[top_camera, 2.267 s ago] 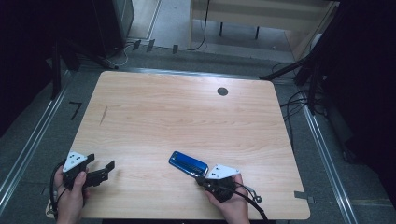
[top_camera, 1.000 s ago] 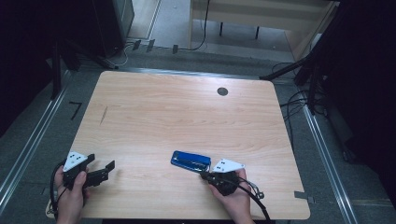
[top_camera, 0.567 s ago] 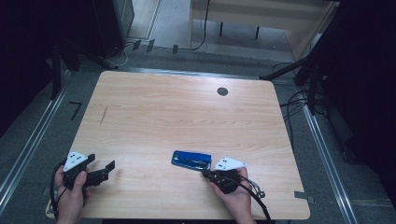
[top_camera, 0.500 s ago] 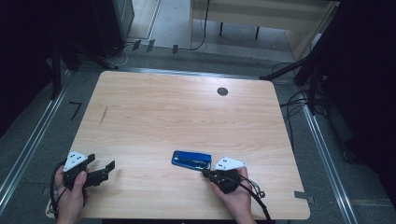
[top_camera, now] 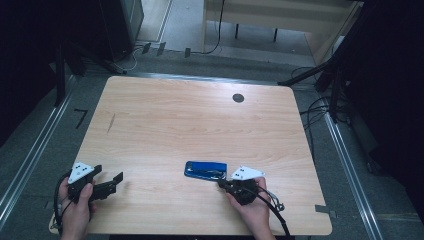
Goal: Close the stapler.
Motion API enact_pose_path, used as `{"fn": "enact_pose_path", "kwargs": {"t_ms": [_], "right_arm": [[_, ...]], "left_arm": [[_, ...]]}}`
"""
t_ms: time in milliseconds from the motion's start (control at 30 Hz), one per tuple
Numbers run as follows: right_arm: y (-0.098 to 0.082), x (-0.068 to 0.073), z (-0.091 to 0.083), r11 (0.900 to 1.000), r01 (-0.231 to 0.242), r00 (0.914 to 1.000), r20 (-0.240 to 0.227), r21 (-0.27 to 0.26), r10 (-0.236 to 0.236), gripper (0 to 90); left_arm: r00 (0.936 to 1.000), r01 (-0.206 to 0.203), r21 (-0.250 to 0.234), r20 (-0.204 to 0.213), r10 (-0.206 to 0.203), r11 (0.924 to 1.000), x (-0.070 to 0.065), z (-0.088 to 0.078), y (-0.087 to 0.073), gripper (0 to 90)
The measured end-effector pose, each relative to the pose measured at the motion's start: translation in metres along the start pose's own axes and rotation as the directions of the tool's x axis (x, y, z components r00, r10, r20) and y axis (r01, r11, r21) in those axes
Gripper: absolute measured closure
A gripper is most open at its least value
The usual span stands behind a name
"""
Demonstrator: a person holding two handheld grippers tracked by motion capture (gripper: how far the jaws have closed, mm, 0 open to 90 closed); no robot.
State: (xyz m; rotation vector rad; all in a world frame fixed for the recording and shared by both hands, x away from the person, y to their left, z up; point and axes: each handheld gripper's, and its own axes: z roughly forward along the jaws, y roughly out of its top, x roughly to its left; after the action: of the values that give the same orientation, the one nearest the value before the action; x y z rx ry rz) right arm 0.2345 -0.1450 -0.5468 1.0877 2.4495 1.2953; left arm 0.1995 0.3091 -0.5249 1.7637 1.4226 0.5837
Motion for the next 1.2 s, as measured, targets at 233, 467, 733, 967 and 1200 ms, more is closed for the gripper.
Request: {"fn": "enact_pose_path", "kwargs": {"t_ms": [233,467,733,967,1200], "right_arm": [[0.0007,-0.0022,0.0004,1.000,-0.003,1.0000,0.005,-0.001,0.003,90.0],[0.0013,-0.0037,0.0007,1.000,-0.011,0.9999,0.006,-0.001,0.011,90.0],[0.0017,-0.0045,0.0008,1.000,-0.017,0.9998,0.008,-0.001,0.017,90.0],[0.0019,-0.0052,0.0010,1.000,-0.024,0.9997,0.010,-0.002,0.024,90.0],[0.0021,-0.0058,0.0013,1.000,-0.022,0.9996,0.015,-0.006,0.022,90.0]], "left_arm": [[1.0000,-0.002,0.002,-0.002,0.002,1.0000,-0.0001,0.0002,0.0000,15.5],[1.0000,-0.003,0.004,-0.001,0.003,1.0000,-0.0001,0.0001,0.0001,15.5],[1.0000,-0.001,0.004,-0.004,0.001,1.0000,-0.0003,0.0004,0.0002,15.5],[1.0000,0.000,0.004,-0.005,0.000,1.0000,-0.0003,0.0004,0.0002,15.5],[1.0000,-0.003,0.006,-0.006,0.003,1.0000,-0.0005,0.0009,0.0003,15.5]]}}
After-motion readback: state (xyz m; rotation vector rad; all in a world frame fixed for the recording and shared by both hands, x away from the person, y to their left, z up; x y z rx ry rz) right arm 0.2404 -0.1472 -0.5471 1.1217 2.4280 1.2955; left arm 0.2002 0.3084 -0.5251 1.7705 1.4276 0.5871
